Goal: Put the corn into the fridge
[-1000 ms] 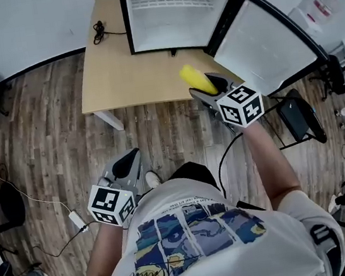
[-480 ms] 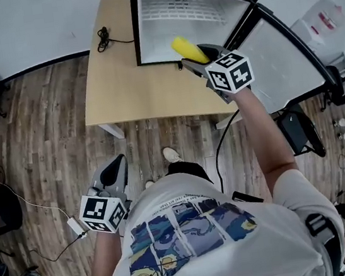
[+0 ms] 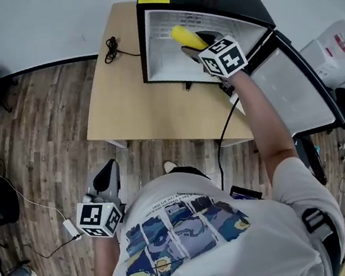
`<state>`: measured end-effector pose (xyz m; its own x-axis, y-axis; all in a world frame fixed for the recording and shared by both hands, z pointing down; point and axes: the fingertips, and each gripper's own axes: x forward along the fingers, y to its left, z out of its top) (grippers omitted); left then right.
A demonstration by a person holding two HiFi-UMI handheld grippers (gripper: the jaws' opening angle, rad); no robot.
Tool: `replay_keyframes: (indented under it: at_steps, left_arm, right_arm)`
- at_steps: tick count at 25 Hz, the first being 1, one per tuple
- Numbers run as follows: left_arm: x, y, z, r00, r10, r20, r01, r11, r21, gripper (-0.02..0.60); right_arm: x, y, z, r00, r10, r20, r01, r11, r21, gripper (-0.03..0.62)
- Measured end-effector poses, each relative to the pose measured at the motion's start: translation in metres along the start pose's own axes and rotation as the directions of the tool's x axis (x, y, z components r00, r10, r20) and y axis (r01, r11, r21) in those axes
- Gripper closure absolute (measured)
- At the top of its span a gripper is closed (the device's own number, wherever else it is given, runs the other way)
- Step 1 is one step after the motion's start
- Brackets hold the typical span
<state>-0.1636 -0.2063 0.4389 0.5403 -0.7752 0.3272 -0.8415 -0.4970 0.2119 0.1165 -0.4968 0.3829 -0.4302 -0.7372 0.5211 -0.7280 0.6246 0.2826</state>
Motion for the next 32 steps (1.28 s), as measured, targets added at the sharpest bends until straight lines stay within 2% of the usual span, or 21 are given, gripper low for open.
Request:
replay_keyframes:
  at_steps: [8,18,24,27,32]
  left_arm:
    - [0.023,0.005,0.006,0.996,0.086,-0.001,-0.086,0.996,-0.022,0.572]
    - [0.046,-0.003,0.010,0.989,0.146,0.000,-0.146,0.988,-0.041,0.572]
    - [0.050,-0.002,0.008,0.983,0.183,-0.001,-0.183,0.982,-0.054,0.572]
    - [0.049,-0.001,0.007,0.981,0.193,-0.005,-0.193,0.979,-0.061,0.572]
    - [0.052,-0.002,0.007,0.981,0.195,-0.017,-0.196,0.979,-0.058,0.572]
  right_arm:
    - [0.059,-0.039,0.000,0.998,-0.016,-0.055,0.009,0.992,-0.122,0.345]
    - [0.104,-0.042,0.009,0.996,0.042,-0.073,-0.058,0.968,-0.246,0.345]
    - [0.115,-0.049,0.011,0.998,0.022,-0.066,-0.043,0.941,-0.337,0.345]
    - [0.115,-0.050,0.012,0.998,0.033,-0.056,-0.051,0.936,-0.347,0.345]
    - [0.115,-0.051,0.011,0.997,0.067,-0.025,-0.071,0.950,-0.303,0.345]
